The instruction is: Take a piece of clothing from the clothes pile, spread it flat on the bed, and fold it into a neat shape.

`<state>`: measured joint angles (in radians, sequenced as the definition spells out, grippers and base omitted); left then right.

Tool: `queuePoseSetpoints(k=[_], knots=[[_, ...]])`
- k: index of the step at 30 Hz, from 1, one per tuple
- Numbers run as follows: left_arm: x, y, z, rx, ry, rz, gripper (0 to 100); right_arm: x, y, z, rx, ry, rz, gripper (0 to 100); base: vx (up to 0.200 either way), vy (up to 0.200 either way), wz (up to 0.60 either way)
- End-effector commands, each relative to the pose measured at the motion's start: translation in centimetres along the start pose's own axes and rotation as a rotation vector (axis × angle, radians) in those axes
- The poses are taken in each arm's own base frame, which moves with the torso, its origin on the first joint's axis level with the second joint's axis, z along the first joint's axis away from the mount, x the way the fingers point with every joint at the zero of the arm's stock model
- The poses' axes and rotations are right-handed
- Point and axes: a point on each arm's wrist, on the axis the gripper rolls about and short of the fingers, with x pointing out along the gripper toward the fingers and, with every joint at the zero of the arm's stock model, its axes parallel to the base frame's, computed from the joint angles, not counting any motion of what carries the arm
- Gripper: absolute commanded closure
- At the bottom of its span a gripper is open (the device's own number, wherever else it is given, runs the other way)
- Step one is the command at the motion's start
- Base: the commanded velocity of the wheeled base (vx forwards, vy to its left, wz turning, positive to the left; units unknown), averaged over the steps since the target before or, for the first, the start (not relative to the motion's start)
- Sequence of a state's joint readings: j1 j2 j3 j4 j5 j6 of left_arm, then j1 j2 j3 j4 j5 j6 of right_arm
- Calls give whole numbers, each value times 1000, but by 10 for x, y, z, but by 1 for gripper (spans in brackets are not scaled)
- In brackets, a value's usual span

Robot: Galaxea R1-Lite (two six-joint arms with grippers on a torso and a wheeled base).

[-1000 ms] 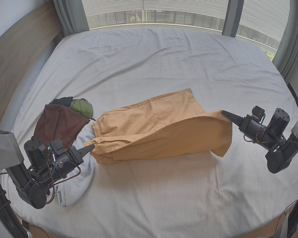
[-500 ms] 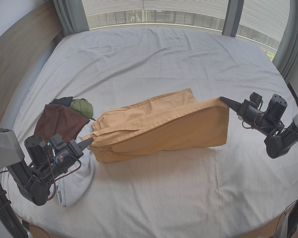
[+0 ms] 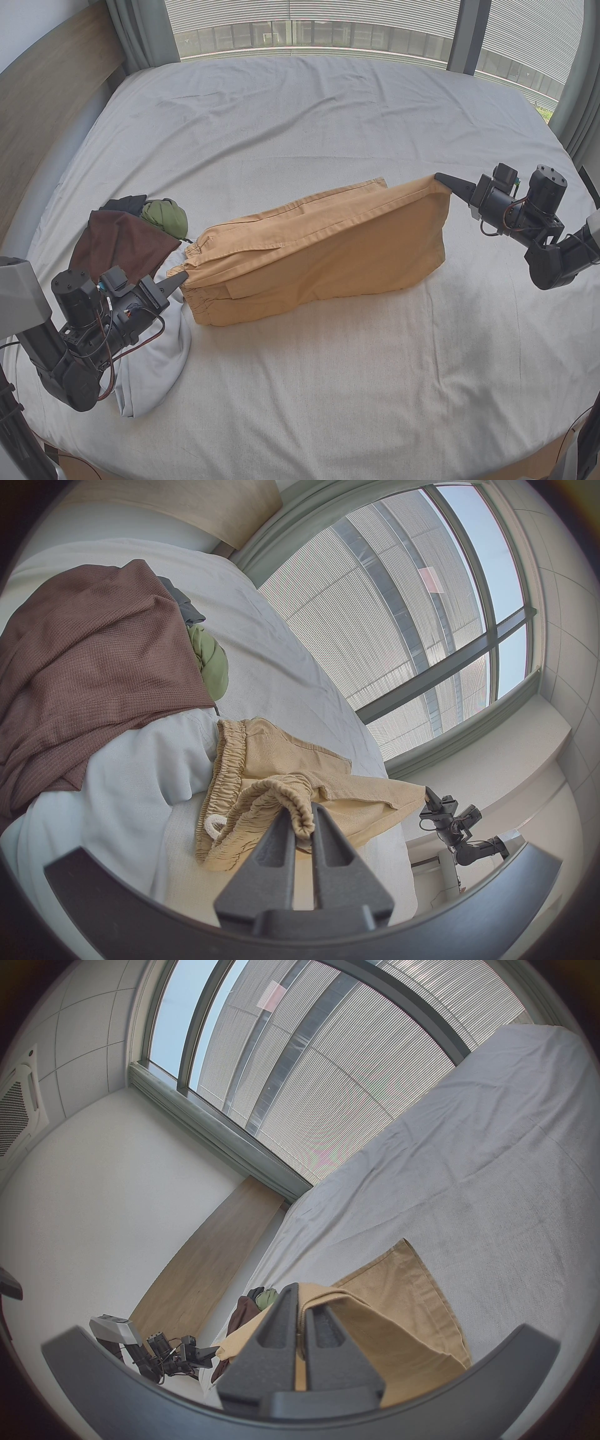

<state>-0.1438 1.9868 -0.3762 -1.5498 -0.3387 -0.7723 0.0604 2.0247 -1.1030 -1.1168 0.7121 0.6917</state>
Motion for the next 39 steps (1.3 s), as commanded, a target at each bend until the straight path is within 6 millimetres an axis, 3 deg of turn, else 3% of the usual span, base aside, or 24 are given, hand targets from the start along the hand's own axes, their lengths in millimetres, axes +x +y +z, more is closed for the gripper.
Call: queuePoseSetpoints(k=[1,14,39], knots=[[5,1,-1,0,-1,0,100,12,-9,0,2,5,5,100,0,0,0],[20,7,-1,-11,-44,31,100,38,-25,2,13,3,-2,100,0,0,0],[36,14,2,-33,-89,47,100,64,-53,-11,10,3,10,100,0,0,0]])
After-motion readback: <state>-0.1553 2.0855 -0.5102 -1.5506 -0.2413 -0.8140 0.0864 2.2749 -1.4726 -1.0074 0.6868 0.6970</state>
